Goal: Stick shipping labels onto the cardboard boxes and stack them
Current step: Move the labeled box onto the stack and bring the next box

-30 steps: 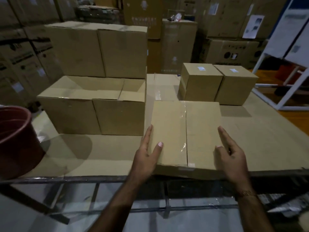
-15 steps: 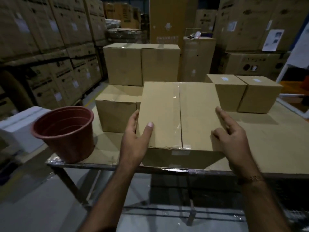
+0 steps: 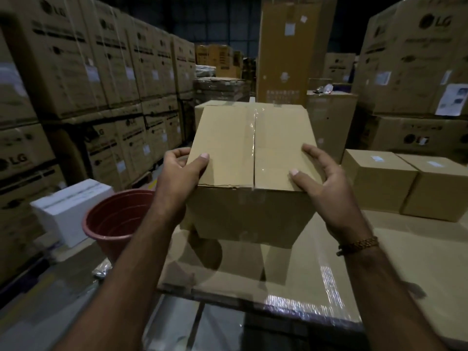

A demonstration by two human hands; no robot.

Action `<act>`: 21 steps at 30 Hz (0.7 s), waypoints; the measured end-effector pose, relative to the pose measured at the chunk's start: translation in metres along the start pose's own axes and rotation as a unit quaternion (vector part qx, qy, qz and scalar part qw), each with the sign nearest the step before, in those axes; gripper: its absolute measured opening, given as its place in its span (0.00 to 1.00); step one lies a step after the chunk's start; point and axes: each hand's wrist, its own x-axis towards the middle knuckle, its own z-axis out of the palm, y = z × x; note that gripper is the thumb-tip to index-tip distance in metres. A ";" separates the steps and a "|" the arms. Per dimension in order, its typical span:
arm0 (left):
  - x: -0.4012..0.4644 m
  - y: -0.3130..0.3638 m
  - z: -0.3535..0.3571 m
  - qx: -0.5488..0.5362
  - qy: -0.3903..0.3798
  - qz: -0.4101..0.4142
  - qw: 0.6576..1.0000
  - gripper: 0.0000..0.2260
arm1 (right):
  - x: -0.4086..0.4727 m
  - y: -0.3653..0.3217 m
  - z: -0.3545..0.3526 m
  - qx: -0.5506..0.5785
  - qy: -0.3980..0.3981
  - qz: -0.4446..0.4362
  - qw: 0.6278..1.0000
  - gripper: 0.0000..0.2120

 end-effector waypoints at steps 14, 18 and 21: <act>0.150 0.012 -0.012 0.041 -0.023 0.041 0.998 0.25 | 0.143 0.021 0.072 -0.066 -0.090 -0.064 0.992 0.52; 0.179 0.010 -0.018 0.037 -0.038 0.055 0.997 0.27 | 0.165 0.015 0.092 -0.070 -0.073 -0.066 0.993 0.50; 0.196 0.011 -0.023 0.013 -0.056 0.049 0.997 0.25 | 0.175 0.010 0.109 -0.073 -0.028 -0.068 0.995 0.42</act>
